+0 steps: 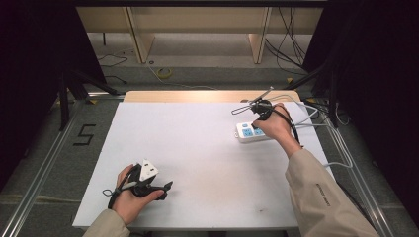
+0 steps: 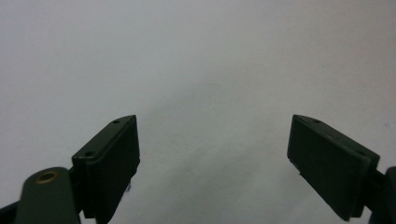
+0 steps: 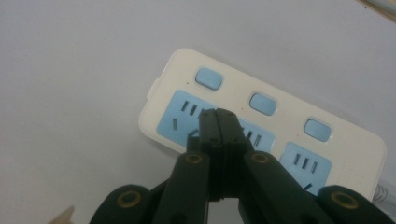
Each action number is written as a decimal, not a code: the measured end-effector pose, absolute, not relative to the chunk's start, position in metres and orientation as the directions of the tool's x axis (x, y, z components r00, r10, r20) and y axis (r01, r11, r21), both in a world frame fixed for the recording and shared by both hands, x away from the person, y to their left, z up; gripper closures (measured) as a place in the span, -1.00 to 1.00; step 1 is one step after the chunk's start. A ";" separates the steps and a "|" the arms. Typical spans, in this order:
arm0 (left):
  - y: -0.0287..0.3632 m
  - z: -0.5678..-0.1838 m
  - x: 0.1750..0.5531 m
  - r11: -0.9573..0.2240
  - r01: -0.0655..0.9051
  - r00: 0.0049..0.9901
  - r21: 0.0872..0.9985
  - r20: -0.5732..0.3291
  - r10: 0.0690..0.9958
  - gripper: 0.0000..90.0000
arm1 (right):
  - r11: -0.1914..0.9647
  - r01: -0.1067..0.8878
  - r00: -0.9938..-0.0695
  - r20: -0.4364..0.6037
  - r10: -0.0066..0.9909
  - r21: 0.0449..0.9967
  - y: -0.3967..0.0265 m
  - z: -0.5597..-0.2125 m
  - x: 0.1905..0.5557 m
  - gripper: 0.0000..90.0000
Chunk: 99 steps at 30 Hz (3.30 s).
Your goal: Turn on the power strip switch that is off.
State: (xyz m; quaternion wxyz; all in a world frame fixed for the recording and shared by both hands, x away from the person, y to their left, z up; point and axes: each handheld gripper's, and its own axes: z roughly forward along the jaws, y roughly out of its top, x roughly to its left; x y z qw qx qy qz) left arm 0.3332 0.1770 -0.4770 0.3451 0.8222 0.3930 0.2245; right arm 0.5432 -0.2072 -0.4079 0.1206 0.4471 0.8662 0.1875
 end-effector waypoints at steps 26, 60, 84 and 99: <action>0.177 -0.477 0.333 -0.454 0.491 0.592 0.743 0.097 0.800 -0.63 | 0.508 0.738 -0.553 -0.032 0.832 0.443 -0.195 -0.415 0.562 1.00; 0.177 -0.477 0.333 -0.454 0.491 0.593 0.744 0.097 0.799 -0.63 | 0.497 0.750 -0.538 -0.034 0.842 0.436 -0.187 -0.422 0.574 1.00; 0.178 -0.477 0.333 -0.452 0.490 0.591 0.745 0.097 0.801 -0.63 | 0.502 0.750 -0.540 -0.040 0.841 0.431 -0.181 -0.426 0.577 1.00; 0.178 -0.475 0.332 -0.459 0.488 0.589 0.742 0.108 0.801 -0.61 | 0.504 0.753 -0.538 -0.044 0.842 0.422 -0.177 -0.430 0.578 1.00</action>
